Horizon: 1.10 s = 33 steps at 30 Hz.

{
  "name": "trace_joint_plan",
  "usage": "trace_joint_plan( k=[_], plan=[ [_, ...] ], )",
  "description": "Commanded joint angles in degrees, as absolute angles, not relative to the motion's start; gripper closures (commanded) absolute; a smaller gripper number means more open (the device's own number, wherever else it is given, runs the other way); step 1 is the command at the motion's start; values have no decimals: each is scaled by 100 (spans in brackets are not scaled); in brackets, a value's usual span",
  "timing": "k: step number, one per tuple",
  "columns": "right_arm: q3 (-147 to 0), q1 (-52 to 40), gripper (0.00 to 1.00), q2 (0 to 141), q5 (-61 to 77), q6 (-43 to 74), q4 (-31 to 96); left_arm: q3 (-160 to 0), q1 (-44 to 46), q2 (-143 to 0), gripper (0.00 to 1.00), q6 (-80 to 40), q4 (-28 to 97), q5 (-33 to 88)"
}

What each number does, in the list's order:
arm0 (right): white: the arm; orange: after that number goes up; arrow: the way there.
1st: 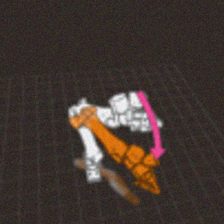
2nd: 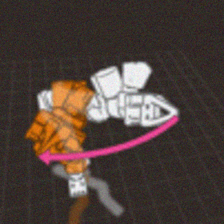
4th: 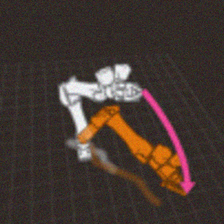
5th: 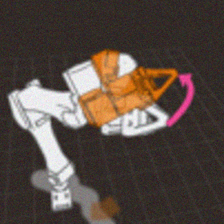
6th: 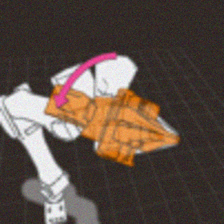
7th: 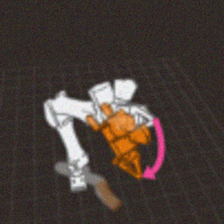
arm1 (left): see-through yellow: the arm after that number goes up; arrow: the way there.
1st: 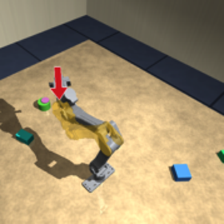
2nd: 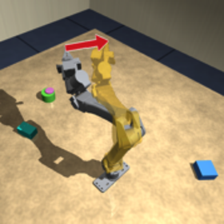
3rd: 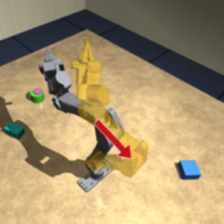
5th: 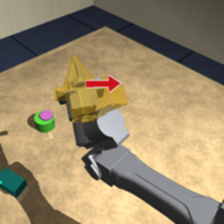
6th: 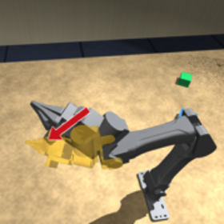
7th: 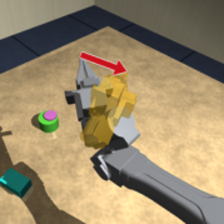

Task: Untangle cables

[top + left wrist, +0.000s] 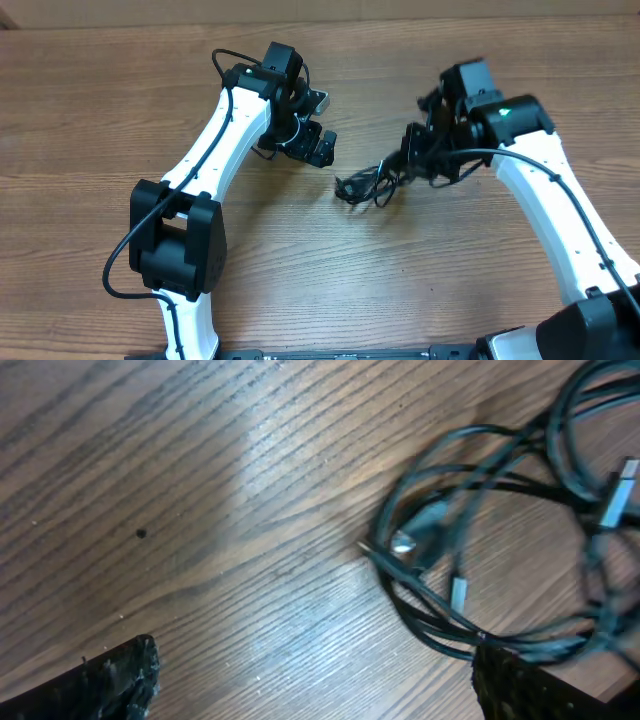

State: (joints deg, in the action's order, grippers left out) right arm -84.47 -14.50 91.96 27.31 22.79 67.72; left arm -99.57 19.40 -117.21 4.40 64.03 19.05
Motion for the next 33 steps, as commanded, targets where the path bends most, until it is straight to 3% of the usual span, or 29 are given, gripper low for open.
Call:
trace_joint_plan(
  k=[1, 13, 16, 27, 33],
  plan=[
    [-9109, -1437, 96, 9043, 3472, 1940, 6624, -9911, 1953, -11511, 0, 364, 6399, 1892],
    [-9325, -1406, 96, 9045, 3634, 1920, 6525, -9911, 1953, -11511, 1, 364, 6399, 1892],
    [-9325, -1406, 96, 9045, 3688, 1439, 6709, -9911, 1953, -11511, 0, 364, 6399, 1892],
    [-9325, -1406, 96, 9045, 926, 1551, 8193, -9911, 1953, -11511, 0, 364, 6399, 1892],
    [-9325, -1406, 95, 9050, 432, 1671, 8246, -9911, 1953, -11511, 0, 364, 6399, 1892]
  ],
)
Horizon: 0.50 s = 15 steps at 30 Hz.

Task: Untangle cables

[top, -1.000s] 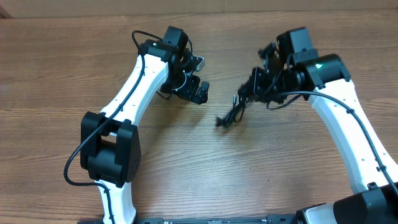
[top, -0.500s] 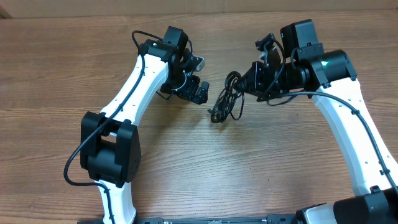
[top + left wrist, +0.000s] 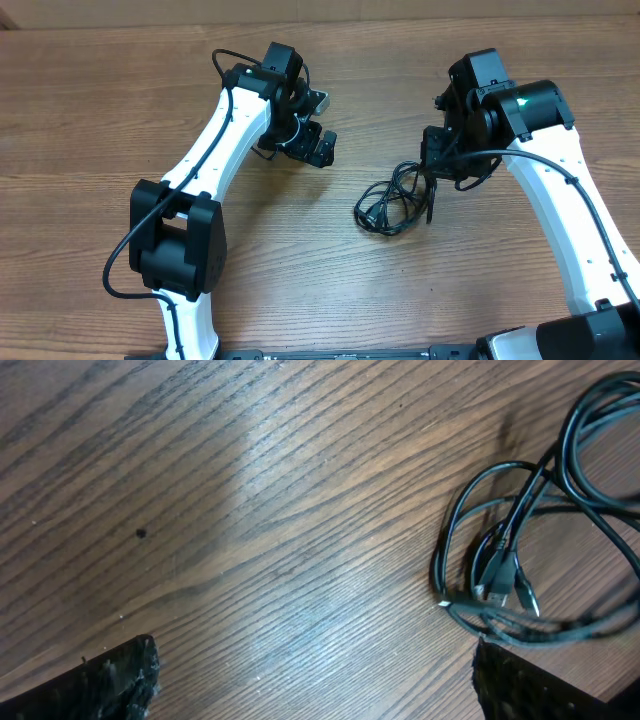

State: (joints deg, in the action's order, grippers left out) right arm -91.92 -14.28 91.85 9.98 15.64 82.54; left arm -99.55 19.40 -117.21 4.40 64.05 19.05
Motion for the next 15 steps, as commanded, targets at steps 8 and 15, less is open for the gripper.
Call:
trace_joint_plan(
  k=[8, 15],
  plan=[
    [-9323, -1406, 54, 9050, 152, 1671, 8145, -9911, 1953, -11511, 1, 364, 6399, 1892],
    [-9323, -1406, 6, 9050, 154, 1671, 7957, -9911, 1953, -11511, 0, 364, 6399, 1892]
  ],
)
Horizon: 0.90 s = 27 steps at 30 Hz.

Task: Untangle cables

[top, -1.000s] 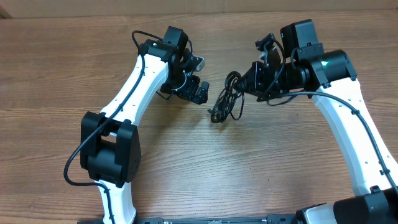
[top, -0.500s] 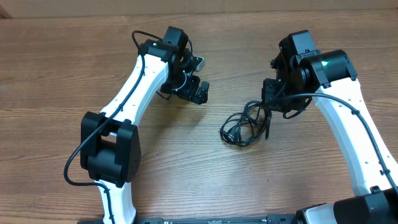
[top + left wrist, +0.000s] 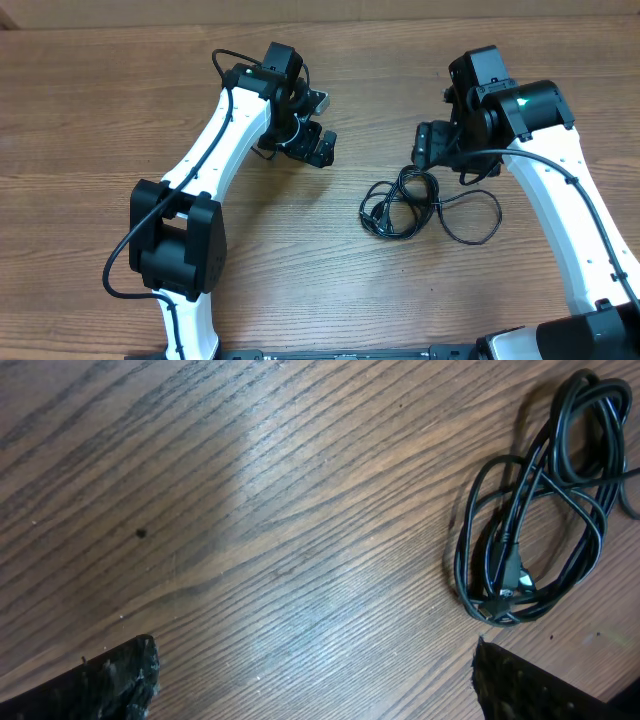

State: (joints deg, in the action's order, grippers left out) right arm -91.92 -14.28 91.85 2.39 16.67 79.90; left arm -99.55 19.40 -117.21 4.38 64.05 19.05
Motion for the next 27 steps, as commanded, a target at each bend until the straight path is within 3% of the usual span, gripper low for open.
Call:
trace_joint_plan(
  k=[1, 13, 24, 27],
  plan=[
    [-9323, -1406, 3, 9050, 154, 1671, 7961, -9911, 1953, -11511, 0, 364, 6399, 1892],
    [-8639, -1413, 0, 9056, 217, 1671, 7441, -9911, 1953, -11511, 0, 364, 6399, 1892],
    [-7120, -1413, 0, 9059, 1140, 1675, 5660, -9911, 1953, -11511, 0, 364, 6399, 1892],
    [-6571, -1417, 12, 9061, 1382, 1957, 4974, -9911, 1953, -11511, 0, 364, 6399, 1892]
  ],
)
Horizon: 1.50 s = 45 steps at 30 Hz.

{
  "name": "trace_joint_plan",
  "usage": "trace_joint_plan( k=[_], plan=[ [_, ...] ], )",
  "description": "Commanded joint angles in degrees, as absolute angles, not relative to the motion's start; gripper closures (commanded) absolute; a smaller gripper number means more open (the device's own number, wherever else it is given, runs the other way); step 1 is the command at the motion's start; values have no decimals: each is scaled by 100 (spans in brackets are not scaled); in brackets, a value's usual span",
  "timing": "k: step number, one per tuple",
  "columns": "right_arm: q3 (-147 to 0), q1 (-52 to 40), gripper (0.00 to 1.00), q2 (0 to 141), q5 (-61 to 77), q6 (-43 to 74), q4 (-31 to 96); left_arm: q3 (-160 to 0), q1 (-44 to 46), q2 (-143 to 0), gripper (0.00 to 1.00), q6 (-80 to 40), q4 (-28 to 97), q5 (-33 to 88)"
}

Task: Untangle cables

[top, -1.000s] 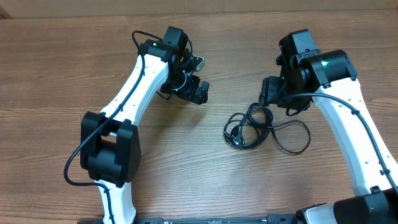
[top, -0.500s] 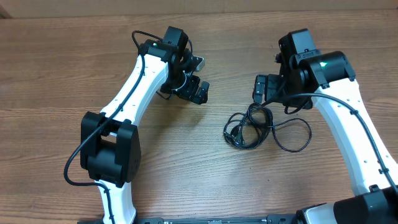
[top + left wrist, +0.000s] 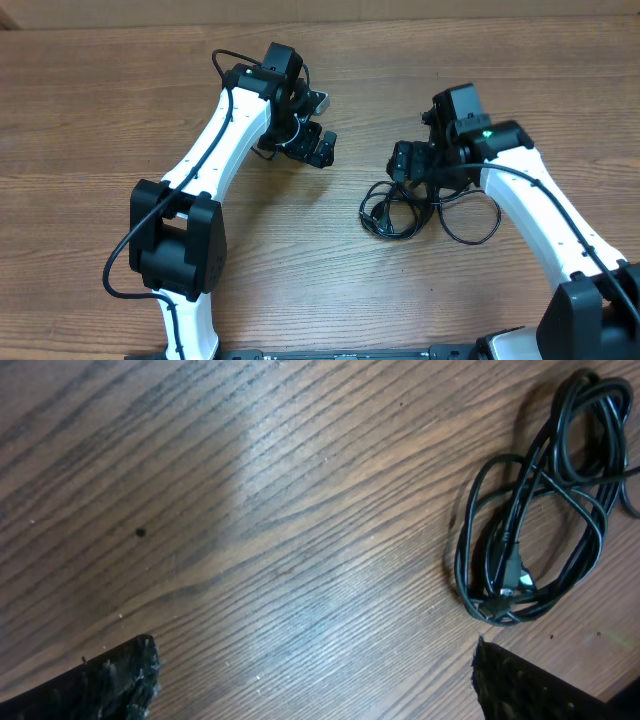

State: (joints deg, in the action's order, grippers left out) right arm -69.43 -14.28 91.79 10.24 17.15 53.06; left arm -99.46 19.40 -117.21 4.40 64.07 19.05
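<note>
A bundle of black cables (image 3: 398, 212) lies coiled on the wooden table, with one loose loop (image 3: 470, 222) trailing to its right. In the left wrist view the same black cables (image 3: 528, 510) sit at the upper right, with plug ends inside the coil. My right gripper (image 3: 420, 168) hovers low over the bundle's top edge; its jaws look spread, and no cable is lifted. My left gripper (image 3: 324, 126) stays open to the left of the bundle, apart from it, its fingertips (image 3: 112, 678) at the bottom corners of its view.
The wooden table (image 3: 90, 120) carries nothing else in view. Bare wood (image 3: 250, 540) lies between my left gripper and the cables. Both white arms reach in from the front edge.
My right gripper has moved left and down, from above and to the right of the bundle to right over its top edge. The cables and the left arm have not moved.
At first my right gripper held the tangled cables close to the left gripper. Then the bundle hung from it farther right. After that the cables lay flat on the table, let go, with a loop spread to the right. Now the right gripper is back over them.
</note>
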Motion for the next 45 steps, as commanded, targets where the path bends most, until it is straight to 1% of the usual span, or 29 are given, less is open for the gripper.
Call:
trace_joint_plan(
  k=[1, 8, 10, 15, 21, 27, 31, 34, 36, 38, 39, 45],
  plan=[
    [-6287, -1417, 18, 9061, 1385, 2117, 4615, -9911, 1953, -11511, 0, 364, 6399, 1892],
    [-5529, -1417, 20, 9061, 1529, 2178, 3701, -9911, 1953, -11511, 0, 364, 6401, 1892],
    [-5400, -1417, 24, 9065, 1514, 2303, 3479, -9911, 1953, -11511, 0, 364, 6399, 1892],
    [-5098, -1417, 30, 9076, 1511, 2681, 2768, -9911, 1953, -11511, 0, 364, 6399, 1892],
    [-5046, -1417, 31, 9354, 1391, 2683, 2473, -9911, 1953, -11511, 0, 364, 6401, 1892],
    [-5046, -1417, 32, 10079, 1256, 2685, 2226, -9911, 1953, -11511, 0, 364, 6399, 1892],
    [-5046, -1417, 41, 10269, 1282, 2873, 2176, -9911, 1953, -11511, 0, 364, 6399, 1892],
    [-5048, -1417, 56, 10267, 1476, 2877, 2128, -9911, 1953, -11511, 0, 364, 6399, 1892],
    [-5048, -1415, 72, 10267, 1599, 2877, 2126, -9911, 1953, -11511, 0, 364, 6399, 1892],
    [-5059, -1411, 93, 10267, 1730, 2880, 2130, -9911, 1953, -11511, 1, 364, 6399, 1892],
    [-5078, -1369, 96, 10245, 1870, 2877, 2165, -9911, 1953, -11511, 0, 364, 6401, 1892],
    [-5308, -919, 96, 9909, 3009, 2873, 2335, -9911, 1953, -11511, 0, 364, 6399, 1892]
  ],
)
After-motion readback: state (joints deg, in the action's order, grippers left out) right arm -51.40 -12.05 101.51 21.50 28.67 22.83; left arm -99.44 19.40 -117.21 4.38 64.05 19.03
